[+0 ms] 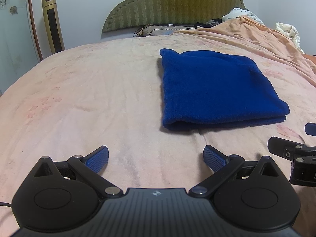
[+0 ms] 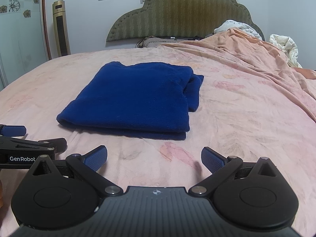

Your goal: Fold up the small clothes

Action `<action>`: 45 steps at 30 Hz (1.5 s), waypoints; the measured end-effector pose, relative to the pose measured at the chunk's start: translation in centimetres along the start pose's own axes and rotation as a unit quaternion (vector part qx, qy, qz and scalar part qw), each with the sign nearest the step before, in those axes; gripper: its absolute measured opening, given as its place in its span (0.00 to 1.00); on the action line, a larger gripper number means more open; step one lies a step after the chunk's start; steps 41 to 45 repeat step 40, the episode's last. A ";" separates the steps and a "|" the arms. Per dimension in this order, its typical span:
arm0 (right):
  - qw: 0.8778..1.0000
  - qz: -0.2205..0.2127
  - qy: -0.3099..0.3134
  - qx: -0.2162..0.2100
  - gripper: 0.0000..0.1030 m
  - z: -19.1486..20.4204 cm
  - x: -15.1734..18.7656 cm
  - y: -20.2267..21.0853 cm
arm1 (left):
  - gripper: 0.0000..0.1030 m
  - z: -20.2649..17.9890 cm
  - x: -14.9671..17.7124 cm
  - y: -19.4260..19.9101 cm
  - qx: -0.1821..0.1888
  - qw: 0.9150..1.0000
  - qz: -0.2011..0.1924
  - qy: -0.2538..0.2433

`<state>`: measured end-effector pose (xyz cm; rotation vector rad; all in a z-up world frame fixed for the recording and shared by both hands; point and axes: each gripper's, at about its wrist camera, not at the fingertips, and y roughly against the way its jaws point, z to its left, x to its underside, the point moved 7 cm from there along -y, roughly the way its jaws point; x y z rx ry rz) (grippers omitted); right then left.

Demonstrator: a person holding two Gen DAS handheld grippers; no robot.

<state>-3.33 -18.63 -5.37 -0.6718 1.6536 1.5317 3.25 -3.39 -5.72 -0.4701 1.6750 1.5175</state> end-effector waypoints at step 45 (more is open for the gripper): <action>1.000 0.000 -0.003 -0.008 1.00 0.2 -0.1 0.0 | 1.00 -0.4 -0.2 0.3 -0.007 1.000 -0.015 -0.022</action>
